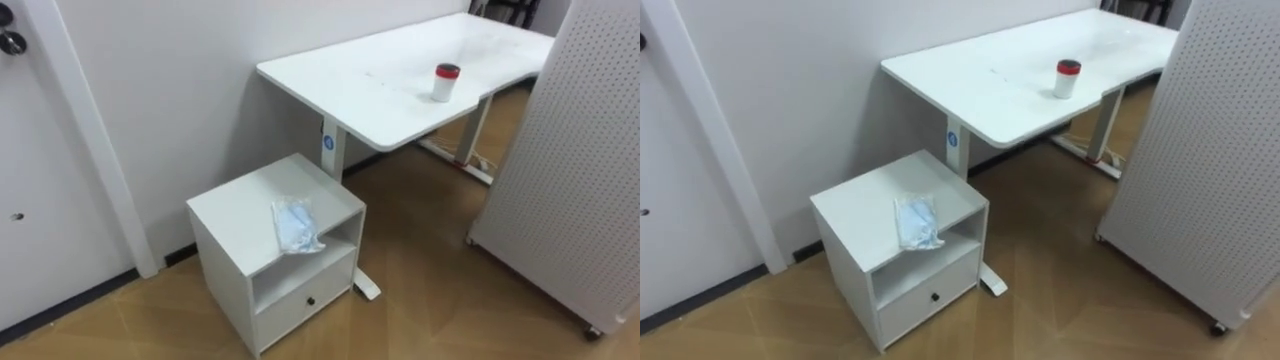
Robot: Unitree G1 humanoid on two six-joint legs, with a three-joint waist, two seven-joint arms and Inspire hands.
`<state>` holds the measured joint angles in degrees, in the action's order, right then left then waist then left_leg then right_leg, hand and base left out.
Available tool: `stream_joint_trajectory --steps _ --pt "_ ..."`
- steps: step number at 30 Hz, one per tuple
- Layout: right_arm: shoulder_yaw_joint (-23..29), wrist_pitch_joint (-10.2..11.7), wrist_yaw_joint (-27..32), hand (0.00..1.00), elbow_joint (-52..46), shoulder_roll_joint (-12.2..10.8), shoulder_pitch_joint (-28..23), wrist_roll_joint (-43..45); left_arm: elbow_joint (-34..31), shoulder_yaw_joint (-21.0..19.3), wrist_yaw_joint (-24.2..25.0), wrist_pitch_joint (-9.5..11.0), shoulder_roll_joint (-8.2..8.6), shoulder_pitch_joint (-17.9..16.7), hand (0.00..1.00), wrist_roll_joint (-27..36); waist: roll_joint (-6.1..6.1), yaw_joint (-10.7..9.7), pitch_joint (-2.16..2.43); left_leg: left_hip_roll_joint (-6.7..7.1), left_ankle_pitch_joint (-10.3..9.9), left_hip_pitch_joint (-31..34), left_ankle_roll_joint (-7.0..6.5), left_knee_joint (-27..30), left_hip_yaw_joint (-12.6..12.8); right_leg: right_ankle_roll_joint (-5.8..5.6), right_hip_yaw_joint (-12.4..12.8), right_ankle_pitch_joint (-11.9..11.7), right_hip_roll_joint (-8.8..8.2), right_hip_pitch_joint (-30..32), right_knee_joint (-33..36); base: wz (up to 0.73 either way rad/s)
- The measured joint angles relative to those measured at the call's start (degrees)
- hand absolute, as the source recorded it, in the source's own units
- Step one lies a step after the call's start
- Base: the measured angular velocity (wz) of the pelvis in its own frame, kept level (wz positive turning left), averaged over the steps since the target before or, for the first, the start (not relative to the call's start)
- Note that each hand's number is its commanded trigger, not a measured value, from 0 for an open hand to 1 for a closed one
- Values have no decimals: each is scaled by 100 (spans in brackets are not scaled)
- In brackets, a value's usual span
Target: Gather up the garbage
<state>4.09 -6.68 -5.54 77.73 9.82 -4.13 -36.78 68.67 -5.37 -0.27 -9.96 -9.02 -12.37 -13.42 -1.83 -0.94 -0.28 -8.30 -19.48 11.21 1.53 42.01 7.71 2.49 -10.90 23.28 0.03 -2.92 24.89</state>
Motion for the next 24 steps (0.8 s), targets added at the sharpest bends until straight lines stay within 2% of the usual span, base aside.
stream_joint_trajectory --steps 1,2,3,4,5,6,7,8,9,10,11,12,13,15,16,17,18,19,20,21,22,23,24 --pt "0 23 2 100 3 -2 -21 -26 0 9 4 -15 -5 -10 0 0 16 -7 12 -18 9 21 11 83 0 16 55 27 48 -16 3 12" --pt "-6 47 21 100 -7 -1 -17 -112 -6 20 32 -52 -8 -58 0 0 -20 -16 -5 -27 109 111 -3 254 3 85 241 58 136 -41 11 32" --pt "-4 63 66 100 -2 19 -59 -188 -4 79 85 -90 -7 -71 0 -24 -61 -62 -24 28 271 379 -115 559 -15 238 464 56 201 -121 2 45" --pt "-5 67 88 100 -3 39 -108 -240 0 110 101 -95 -1 -87 0 -21 -71 -75 -23 145 282 499 -180 562 -15 295 603 81 221 -138 2 75" --pt "-4 60 158 100 9 122 -197 -341 -25 133 108 -69 44 -57 0 -20 -82 -71 -25 501 282 717 -196 166 22 338 775 127 176 -148 -13 64" --pt "-3 35 223 100 19 184 -257 -379 -87 125 108 -9 62 -118 0 -22 -109 29 -11 833 389 860 -140 -545 84 290 962 147 78 -145 -16 42" --pt "-6 38 249 100 20 195 -263 -377 -129 119 105 -1 57 -167 0 -24 -141 113 10 948 504 926 -104 -933 115 278 1087 154 50 -154 -33 -14" --pt "-4 57 298 100 16 213 -254 -319 -133 91 101 5 35 -254 0 -22 -113 229 -4 1058 907 1015 -121 -1710 168 264 1251 152 19 -234 -161 -47" --pt "-10 50 310 100 -4 209 -253 -242 -131 75 97 12 4 -380 0 -10 -113 294 1 1096 1433 1026 -215 -2231 167 250 1330 145 -49 -381 -346 -51" --pt "-22 44 331 100 -25 207 -250 -165 -130 51 98 12 -1 -435 0 -4 -115 297 5 1097 1660 1009 -264 -2354 166 243 1339 149 -81 -474 -452 -42" --pt "-49 43 363 100 -40 206 -269 -48 -131 35 95 22 -2 -471 0 1 -136 285 20 1131 1951 944 -511 -2335 197 188 1387 178 -122 -628 -660 -38" --pt "-46 56 364 100 -52 196 -248 38 -128 26 98 95 4 -477 0 7 -160 299 29 1141 1892 935 -719 -2150 329 112 1380 197 -217 -718 -754 -38" --pt "-46 64 363 100 -79 185 -236 90 -126 10 101 128 10 -476 0 7 -205 298 16 1142 1817 935 -728 -2011 382 53 1346 178 -265 -754 -775 -46" --pt "-49 155 361 100 -156 149 -228 264 -134 -9 105 238 18 -294 0 36 -240 290 -8 1074 1463 926 -726 -1557 454 -255 1154 4 -392 -955 -974 -49" --pt "-57 170 368 100 -211 137 -210 333 -153 -8 102 279 12 -251 0 47 -265 292 -55 1045 1367 942 -743 -1372 464 -291 1172 -22 -414 -1029 -1023 -59" --pt "-85 179 390 100 -253 119 -147 457 -192 -12 93 312 1 -174 0 48 -254 297 -91 972 1182 1035 -755 -931 474 -300 1169 -29 -428 -1114 -1028 -51" --pt "-149 187 413 100 -320 122 -128 540 -193 -13 91 332 -2 -76 0 50 -271 267 -102 914 996 1133 -777 -607 515 -304 1158 -28 -463 -1165 -974 -46" --pt "-176 186 418 100 -360 132 -142 536 -201 -14 91 356 0 -24 0 50 -261 283 -77 912 885 1151 -777 -562 554 -333 1163 -12 -478 -1161 -935 -23" --pt "-176 183 440 100 -390 140 -176 501 -230 -6 79 417 -1 67 0 43 -219 262 -3 902 652 1092 -757 -589 557 -467 1080 63 -520 -1081 -729 0" --pt "-173 185 490 100 -394 146 -178 492 -254 -2 68 454 2 215 0 40 -202 243 9 929 467 1051 -754 -596 581 -599 901 135 -578 -962 -407 10" --pt "-170 184 518 100 -394 142 -169 503 -252 -4 48 456 0 286 0 40 -203 245 10 962 421 1037 -769 -596 598 -635 822 155 -623 -883 -231 11" --pt "-176 185 558 100 -417 136 -127 513 -251 5 -16 459 3 390 0 41 -188 266 19 1032 362 1000 -814 -616 625 -657 672 145 -730 -692 224 6" --pt "-173 212 581 100 -439 131 -76 516 -257 3 -88 459 -8 471 0 40 -200 259 9 1119 318 948 -861 -629 626 -684 557 86 -837 -492 732 10"
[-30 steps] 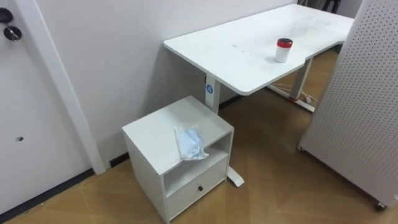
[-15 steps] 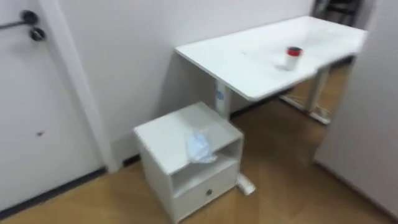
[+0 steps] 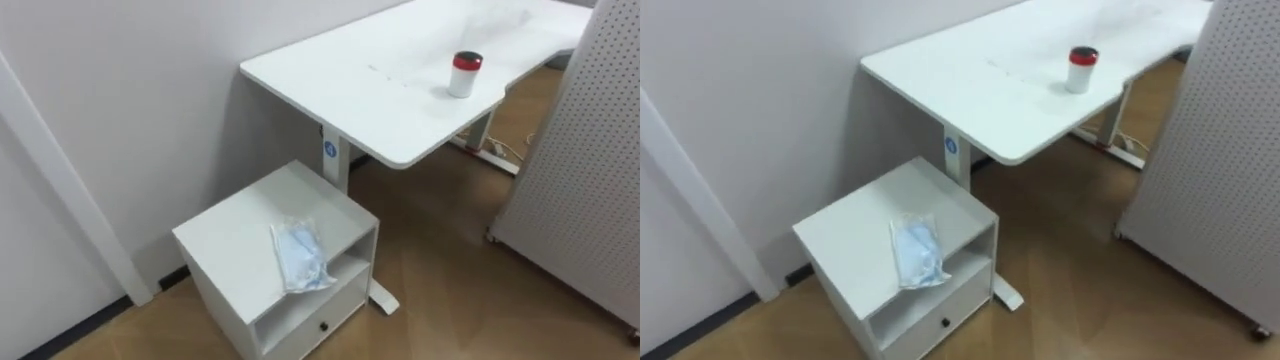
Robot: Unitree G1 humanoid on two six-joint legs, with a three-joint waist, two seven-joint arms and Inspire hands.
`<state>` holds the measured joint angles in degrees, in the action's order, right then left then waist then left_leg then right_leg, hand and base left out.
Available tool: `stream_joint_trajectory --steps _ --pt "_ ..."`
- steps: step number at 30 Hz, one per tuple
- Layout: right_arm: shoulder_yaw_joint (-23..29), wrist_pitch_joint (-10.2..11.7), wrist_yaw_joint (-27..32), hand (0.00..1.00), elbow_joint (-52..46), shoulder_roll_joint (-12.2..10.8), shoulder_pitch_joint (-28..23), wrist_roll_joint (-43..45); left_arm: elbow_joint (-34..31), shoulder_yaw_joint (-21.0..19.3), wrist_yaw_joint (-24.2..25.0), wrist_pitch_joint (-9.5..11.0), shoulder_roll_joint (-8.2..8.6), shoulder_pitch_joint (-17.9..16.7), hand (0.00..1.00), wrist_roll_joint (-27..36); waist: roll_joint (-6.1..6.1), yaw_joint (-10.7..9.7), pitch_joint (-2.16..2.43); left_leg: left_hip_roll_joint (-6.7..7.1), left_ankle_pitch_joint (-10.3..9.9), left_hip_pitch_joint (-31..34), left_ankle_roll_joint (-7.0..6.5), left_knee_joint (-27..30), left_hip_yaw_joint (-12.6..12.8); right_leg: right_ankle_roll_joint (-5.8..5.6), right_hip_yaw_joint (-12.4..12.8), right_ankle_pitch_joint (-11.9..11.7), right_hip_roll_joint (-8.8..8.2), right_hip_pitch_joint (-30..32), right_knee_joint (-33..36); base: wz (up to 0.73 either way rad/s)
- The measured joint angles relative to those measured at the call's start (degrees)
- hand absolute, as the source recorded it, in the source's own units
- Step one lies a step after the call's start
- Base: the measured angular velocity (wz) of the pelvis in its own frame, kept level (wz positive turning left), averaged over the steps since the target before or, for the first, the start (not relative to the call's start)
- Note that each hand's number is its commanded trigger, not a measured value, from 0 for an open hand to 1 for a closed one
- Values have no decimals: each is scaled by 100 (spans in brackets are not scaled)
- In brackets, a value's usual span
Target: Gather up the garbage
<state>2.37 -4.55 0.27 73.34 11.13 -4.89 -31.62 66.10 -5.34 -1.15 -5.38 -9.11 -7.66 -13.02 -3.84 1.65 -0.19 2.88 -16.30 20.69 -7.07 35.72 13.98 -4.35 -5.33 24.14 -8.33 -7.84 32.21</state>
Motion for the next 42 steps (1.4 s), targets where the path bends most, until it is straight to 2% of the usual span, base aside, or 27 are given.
stream_joint_trajectory --steps 1,2,4,5,6,7,8,9,10,11,12,13,14,15,16,18,22,26,28,29,30,31,32,33,35,39,42 --pt "2 28 3 100 5 0 19 -4 -10 4 -48 -2 -5 32 0 2 -4 -7 -3 47 -26 -40 -31 -14 0 -10 -54 -55 -74 88 235 20" --pt "-1 93 6 100 28 6 29 -3 -95 60 -134 -13 -8 41 0 2 -7 -21 -6 142 -103 -184 -76 -99 -10 -11 -119 -244 -202 261 788 22" --pt "-2 185 4 100 28 5 55 -48 -137 131 -225 -16 -3 112 0 0 2 -34 -11 282 -151 -508 -134 -320 -48 47 -140 -822 -333 510 1593 16" --pt "1 228 21 100 4 0 69 -60 -142 202 -289 -10 -4 118 0 3 54 -15 -26 299 -164 -720 -158 -469 -113 120 -129 -1385 -361 699 2048 12" --pt "-26 263 33 100 -56 1 71 -110 -154 302 -383 7 -11 134 0 4 130 -20 -34 288 -175 -881 -176 -619 -242 119 -153 -1544 -370 958 2429 13" --pt "-69 279 31 100 -109 0 70 -196 -162 338 -432 30 -14 161 0 6 205 -17 -25 280 -171 -952 -175 -698 -287 111 -200 -1471 -381 1119 2579 16" --pt "-114 321 26 100 -209 2 80 -321 -188 338 -510 112 1 198 0 7 250 -2 -40 229 -156 -1040 -179 -819 -352 115 -273 -1201 -354 1510 2665 13" --pt "-135 337 2 100 -240 1 131 -403 -196 365 -603 220 13 226 0 42 334 -3 -39 150 -140 -1122 -175 -894 -375 117 -278 -952 -276 1859 2492 15" --pt "-173 347 -28 100 -229 1 153 -428 -195 383 -626 265 14 240 0 132 350 -17 -40 132 -137 -1154 -171 -942 -413 118 -277 -848 -241 1992 2293 25" --pt "-239 389 -103 100 -228 1 161 -449 -199 391 -627 331 24 287 0 237 349 -42 -42 130 -122 -1248 -157 -1058 -511 136 -252 -708 -176 2148 1696 36" --pt "-282 401 -182 100 -220 0 175 -480 -207 436 -650 390 36 311 0 260 321 -52 -38 125 -107 -1382 -137 -1198 -579 142 -251 -690 -127 2198 912 36" --pt "-300 403 -214 100 -206 -6 178 -483 -210 454 -669 418 43 305 0 289 334 -52 -25 120 -98 -1449 -121 -1275 -615 149 -250 -710 -98 2179 474 28" --pt "-336 423 -285 100 -183 -12 184 -487 -214 447 -702 456 59 299 0 340 292 -49 -11 89 -89 -1555 -83 -1398 -652 151 -223 -901 -6 2135 -401 36" --pt "-344 454 -360 100 -187 -36 180 -476 -224 440 -728 487 83 311 0 335 295 -79 2 22 -97 -1628 -25 -1447 -764 106 -185 -1443 155 2022 -808 44" --pt "-345 470 -385 100 -177 -47 166 -461 -241 439 -732 505 101 310 0 326 306 -134 14 -25 -97 -1658 14 -1476 -839 129 -181 -1494 232 1909 -970 46" --pt "-417 556 -500 100 -23 -68 223 -434 -401 440 -738 620 97 306 0 324 274 -115 -19 -126 -24 -1825 140 -1653 -882 182 -285 -1591 392 1615 -1400 23" --pt "-578 650 -515 100 161 -63 296 -402 -491 453 -846 722 78 335 0 203 302 -148 -23 -205 8 -2042 191 -1929 -942 186 -283 -1590 519 1385 -1695 -2" --pt "-827 691 -597 100 431 -51 519 -504 -1053 574 -1034 772 129 511 0 -13 298 -194 -35 -222 18 -2027 208 -1924 -936 197 -257 -1588 543 1369 -1767 -1" --pt "-964 705 -598 100 464 -54 625 -478 -1384 613 -1166 880 104 603 0 -31 263 -290 -72 -196 19 -1843 273 -1553 -811 214 -43 -1602 438 1266 -1874 22" --pt "-1011 738 -593 100 466 -87 691 -449 -1477 687 -1254 951 93 811 0 -45 109 -336 -187 -154 -43 -1421 501 -941 -717 197 427 -1608 310 1177 -1983 76" --pt "-919 796 -602 100 546 -80 704 -421 -1711 816 -1315 1003 102 1064 0 -195 235 -407 -134 -308 65 -964 629 -1280 -905 147 652 -1600 310 1306 -1943 95" --pt "-821 822 -595 100 574 -87 739 -421 -1813 873 -1358 1067 111 1219 0 -326 276 -446 -139 -420 142 -748 390 -1247 -852 66 697 -1544 313 1455 -1869 64" --pt "-780 777 -588 100 680 -103 859 -415 -1908 1027 -1546 1192 129 1449 0 -482 240 -323 -143 -406 188 -657 313 -1233 -517 -60 616 -1465 240 1707 -1695 0" --pt "-819 711 -599 100 718 -116 979 -403 -1892 1128 -1727 1224 120 1590 0 -583 248 -229 -150 -402 192 -636 304 -1195 -389 -56 406 -1466 231 1788 -1647 -34" --pt "-943 705 -639 100 716 -118 1142 -352 -1790 1155 -1943 1263 108 1727 0 -656 325 -200 -165 -397 192 -681 303 -1201 -350 -8 176 -1508 225 1803 -1662 -45" --pt "-1168 687 -673 100 683 -123 1306 -229 -1442 1221 -2205 1300 156 1989 0 -668 464 -327 -211 -388 191 -681 303 -1249 -343 -50 41 -1505 197 1868 -1648 -22" --pt "-1345 645 -664 100 695 -121 1427 -242 -1442 1246 -2335 1300 199 2129 0 -712 508 -431 -234 -438 196 -510 318 -1227 -332 17 36 -1463 238 2150 -1383 -15"
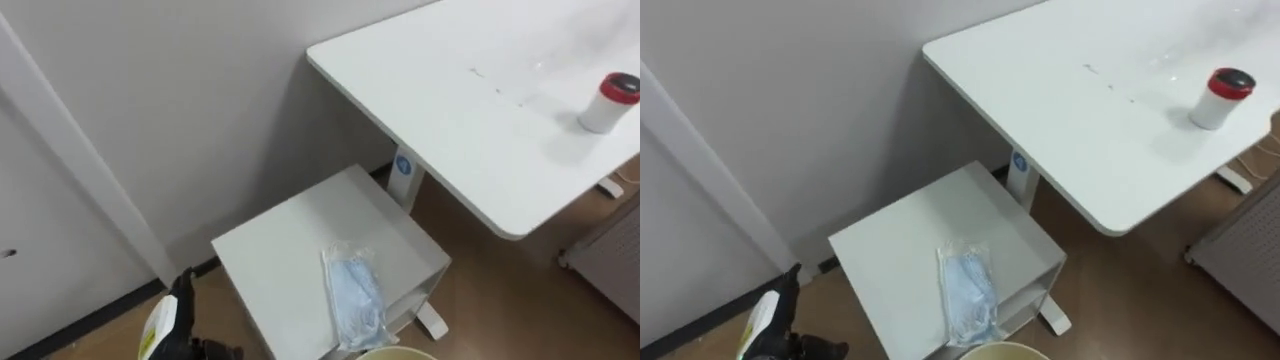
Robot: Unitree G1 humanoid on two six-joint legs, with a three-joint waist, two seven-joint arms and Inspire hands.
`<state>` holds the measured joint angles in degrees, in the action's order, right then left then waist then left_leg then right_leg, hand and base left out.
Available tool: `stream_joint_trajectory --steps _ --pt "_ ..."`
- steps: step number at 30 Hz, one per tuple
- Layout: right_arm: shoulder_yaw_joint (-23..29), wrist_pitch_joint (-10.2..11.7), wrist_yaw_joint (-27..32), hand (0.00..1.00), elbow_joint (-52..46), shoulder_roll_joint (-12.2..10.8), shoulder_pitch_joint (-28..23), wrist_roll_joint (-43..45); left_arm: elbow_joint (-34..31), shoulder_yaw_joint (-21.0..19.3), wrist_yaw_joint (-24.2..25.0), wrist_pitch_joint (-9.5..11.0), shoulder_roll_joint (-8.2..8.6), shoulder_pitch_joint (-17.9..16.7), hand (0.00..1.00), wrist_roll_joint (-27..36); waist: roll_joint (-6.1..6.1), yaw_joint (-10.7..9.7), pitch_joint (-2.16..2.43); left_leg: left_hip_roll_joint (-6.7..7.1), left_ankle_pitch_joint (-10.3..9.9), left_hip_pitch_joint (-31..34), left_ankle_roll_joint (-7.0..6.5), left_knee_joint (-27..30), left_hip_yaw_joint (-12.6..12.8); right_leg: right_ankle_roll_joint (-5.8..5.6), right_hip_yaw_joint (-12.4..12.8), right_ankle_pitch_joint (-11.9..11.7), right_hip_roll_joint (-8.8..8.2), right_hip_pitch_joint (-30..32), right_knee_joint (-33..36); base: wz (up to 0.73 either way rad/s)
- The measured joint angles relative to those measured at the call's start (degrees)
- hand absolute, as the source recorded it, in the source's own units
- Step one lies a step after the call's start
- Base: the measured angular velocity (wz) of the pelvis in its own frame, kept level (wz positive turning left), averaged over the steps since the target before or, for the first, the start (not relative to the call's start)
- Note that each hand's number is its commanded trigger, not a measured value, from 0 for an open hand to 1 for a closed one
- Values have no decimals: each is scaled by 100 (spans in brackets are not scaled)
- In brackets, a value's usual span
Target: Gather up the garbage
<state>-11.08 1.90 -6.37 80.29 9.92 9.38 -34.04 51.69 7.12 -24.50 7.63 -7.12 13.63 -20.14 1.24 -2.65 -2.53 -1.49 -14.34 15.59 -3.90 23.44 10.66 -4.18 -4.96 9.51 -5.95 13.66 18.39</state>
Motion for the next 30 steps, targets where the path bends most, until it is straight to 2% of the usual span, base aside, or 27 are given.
stream_joint_trajectory --steps 5,7,9,13,15,20,24,30 --pt "-145 -1 44 100 12 39 211 -322 54 221 -327 95 -8 312 0 -149 27 -217 -39 -16 19 347 27 155 6 57 -23 43 -15 499 416 -7" --pt "-178 -1 34 100 17 57 240 -428 67 314 -400 104 -9 409 0 -202 69 -298 -74 -47 9 468 22 263 -7 67 -92 48 -17 597 509 3" --pt "-218 -8 -7 100 12 109 325 -481 127 395 -456 106 -12 543 0 -203 151 -324 -134 -92 -55 660 24 445 -15 103 -162 66 -21 798 705 -7" --pt "-390 -8 -15 100 -3 114 485 -675 194 627 -522 103 -19 753 0 -178 218 -347 -168 -109 -59 1053 20 703 -20 153 -161 97 -54 1259 1070 -4" --pt "-436 6 -56 100 -5 114 556 -755 373 773 -523 103 -15 871 0 -177 218 -384 -171 -108 -60 1201 19 823 -16 185 -163 141 -89 1444 1264 0" --pt "-595 23 -78 100 -48 114 581 -1138 404 826 -524 104 -2 917 0 -177 198 -503 -186 -133 -62 1426 23 1004 -9 222 -138 189 -89 1694 1436 1" --pt "-743 64 -57 100 -48 113 641 -1511 521 911 -526 106 3 1143 0 -177 168 -524 -206 -190 -72 1776 21 1224 19 252 -140 207 -81 2052 1637 -2" --pt "-810 116 -26 100 -46 110 742 -1556 692 1062 -536 106 -6 1559 0 -183 144 -561 -237 -212 -73 2033 19 1347 44 270 -84 213 -75 2349 1789 -2"
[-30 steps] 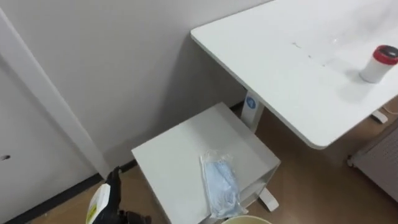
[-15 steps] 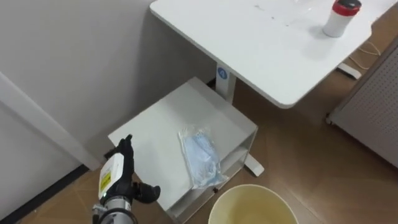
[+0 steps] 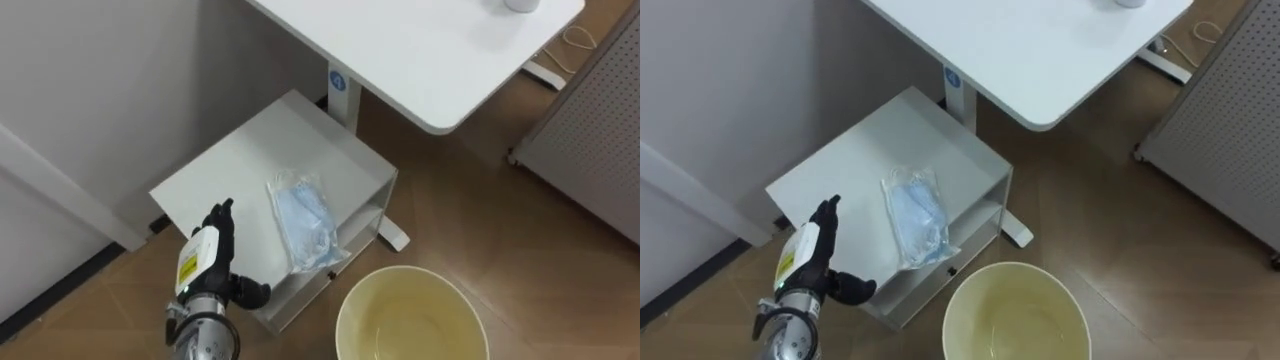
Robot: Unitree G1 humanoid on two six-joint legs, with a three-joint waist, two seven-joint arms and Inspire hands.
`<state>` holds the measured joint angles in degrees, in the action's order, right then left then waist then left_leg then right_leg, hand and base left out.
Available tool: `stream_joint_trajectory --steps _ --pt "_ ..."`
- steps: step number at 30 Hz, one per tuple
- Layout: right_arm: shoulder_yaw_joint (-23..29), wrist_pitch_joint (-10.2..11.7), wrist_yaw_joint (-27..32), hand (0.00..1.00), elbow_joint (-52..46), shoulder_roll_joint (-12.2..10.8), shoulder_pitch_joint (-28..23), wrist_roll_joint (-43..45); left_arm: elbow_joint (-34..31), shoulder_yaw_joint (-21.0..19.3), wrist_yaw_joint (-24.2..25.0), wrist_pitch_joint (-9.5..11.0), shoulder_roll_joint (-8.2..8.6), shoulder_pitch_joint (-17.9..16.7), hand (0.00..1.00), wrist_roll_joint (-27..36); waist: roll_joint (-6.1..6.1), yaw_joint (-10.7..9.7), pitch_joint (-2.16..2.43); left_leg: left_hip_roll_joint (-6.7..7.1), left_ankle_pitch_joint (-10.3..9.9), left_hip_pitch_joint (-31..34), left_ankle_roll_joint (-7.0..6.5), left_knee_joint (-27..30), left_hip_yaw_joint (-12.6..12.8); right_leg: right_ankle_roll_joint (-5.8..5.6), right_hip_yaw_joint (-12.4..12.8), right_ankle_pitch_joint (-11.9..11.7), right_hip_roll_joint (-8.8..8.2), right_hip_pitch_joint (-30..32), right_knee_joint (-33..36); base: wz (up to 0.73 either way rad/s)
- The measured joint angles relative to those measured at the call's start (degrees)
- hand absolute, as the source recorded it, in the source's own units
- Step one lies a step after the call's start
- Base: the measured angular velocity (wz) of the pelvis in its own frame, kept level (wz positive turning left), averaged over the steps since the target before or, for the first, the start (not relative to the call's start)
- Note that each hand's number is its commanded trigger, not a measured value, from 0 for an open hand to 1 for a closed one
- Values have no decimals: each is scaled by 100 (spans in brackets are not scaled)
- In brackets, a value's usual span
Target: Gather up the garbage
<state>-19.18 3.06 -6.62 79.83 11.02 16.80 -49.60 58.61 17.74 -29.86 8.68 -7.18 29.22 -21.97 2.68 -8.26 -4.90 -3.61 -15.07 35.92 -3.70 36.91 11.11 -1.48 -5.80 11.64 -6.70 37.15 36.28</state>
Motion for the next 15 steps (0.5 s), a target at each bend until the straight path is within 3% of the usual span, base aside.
stream_joint_trajectory --steps 4,11,15 --pt "-94 14 57 100 -129 7 37 -17 17 76 -37 -2 -16 95 0 0 -38 -35 -33 -17 -17 168 4 94 46 24 55 20 4 221 133 -6" --pt "-211 66 110 100 -228 -10 66 -177 31 67 -357 -1 -41 146 0 -11 -68 -84 -52 -119 -63 473 45 272 84 78 88 57 72 537 279 -4" --pt "-216 67 105 100 -266 9 100 -300 113 62 -687 -1 -66 341 0 -14 -84 -97 -59 -212 -215 778 78 655 70 152 33 186 98 812 593 -4"
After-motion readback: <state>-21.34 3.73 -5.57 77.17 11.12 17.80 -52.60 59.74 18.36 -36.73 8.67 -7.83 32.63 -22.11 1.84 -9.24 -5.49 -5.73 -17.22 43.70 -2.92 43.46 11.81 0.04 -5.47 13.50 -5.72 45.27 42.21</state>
